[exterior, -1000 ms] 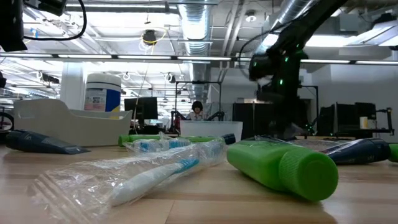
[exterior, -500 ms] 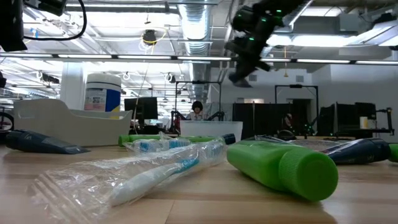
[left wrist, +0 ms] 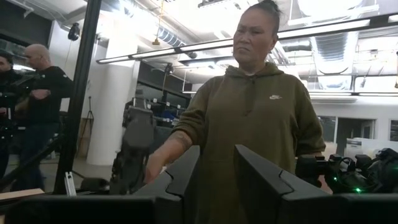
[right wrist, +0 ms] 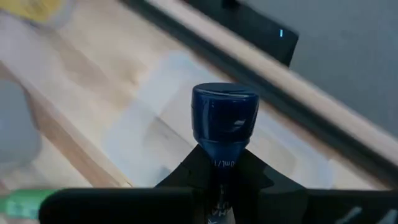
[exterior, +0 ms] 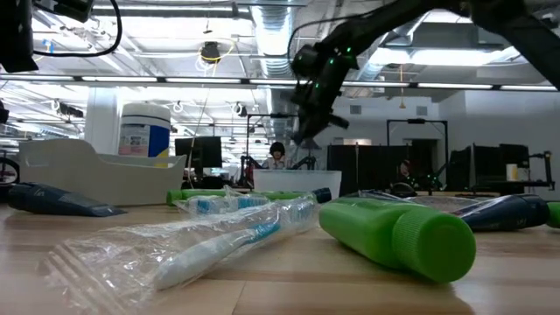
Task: Pick & Place Travel size toiletries
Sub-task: Put the blue shave cream into the transparent bin
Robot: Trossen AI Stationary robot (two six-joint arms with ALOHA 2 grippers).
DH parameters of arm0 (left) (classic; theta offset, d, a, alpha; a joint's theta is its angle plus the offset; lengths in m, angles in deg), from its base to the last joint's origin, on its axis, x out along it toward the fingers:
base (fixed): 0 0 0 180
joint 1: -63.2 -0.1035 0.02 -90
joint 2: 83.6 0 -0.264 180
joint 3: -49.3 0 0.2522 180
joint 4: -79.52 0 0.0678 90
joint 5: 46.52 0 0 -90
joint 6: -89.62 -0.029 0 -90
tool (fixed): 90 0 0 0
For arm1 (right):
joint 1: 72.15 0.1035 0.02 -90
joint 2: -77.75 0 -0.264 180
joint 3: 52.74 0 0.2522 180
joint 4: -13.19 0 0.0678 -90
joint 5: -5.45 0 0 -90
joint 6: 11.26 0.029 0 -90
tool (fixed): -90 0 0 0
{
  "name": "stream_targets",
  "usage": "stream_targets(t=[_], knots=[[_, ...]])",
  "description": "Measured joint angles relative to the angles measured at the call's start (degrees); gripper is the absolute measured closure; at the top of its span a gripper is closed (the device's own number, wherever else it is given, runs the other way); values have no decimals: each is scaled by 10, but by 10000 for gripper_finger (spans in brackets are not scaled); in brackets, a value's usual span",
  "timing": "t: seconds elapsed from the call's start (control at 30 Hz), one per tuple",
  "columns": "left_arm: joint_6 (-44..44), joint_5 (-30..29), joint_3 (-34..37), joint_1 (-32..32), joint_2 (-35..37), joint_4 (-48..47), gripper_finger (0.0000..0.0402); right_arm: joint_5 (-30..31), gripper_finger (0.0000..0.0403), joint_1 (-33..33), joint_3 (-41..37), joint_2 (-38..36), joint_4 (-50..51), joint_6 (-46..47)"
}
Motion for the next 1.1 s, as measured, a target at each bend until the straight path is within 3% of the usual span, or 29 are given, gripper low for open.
stream_targets(t=[0.2,0.4,0.9,1.1], knots=[[0,0,0,0,0,0,309,5,380,11,0,18,36,-39],[0,0,0,0,0,0,309,62,374,23,0,17,29,-131],[0,0,0,0,0,0,309,77,371,52,0,17,30,-430],[0,0,0,0,0,0,309,79,373,52,0,20,3,-473]])
